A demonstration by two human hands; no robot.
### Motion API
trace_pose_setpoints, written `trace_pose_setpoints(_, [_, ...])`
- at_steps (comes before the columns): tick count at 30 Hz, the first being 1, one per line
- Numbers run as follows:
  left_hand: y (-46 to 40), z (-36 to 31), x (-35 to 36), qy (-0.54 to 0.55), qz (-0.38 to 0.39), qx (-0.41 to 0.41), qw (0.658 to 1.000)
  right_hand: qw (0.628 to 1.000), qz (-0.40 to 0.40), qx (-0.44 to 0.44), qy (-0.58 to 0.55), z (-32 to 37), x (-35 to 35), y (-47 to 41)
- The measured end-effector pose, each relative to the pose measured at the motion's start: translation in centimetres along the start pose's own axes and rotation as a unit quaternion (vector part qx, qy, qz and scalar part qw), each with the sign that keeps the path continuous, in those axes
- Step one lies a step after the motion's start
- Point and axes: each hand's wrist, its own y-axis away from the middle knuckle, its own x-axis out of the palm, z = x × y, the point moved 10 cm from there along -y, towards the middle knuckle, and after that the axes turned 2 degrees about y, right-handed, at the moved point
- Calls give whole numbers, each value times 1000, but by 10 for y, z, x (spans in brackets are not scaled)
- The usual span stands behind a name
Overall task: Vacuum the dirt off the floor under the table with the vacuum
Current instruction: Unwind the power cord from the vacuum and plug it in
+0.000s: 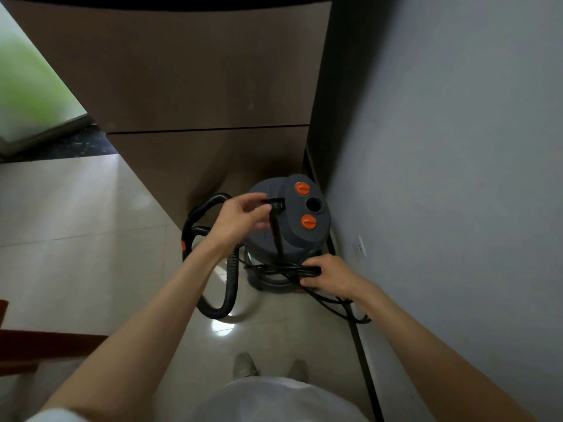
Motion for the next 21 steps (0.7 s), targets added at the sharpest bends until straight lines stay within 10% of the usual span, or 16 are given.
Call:
trace_pose_setpoints(9, [41,67,76,-340,278,12,898,995,-14,0,-99,-3,-5,13])
trace_pose_setpoints(21, [49,67,75,-365,236,42,900,996,-80,-29,30,3,-33,30])
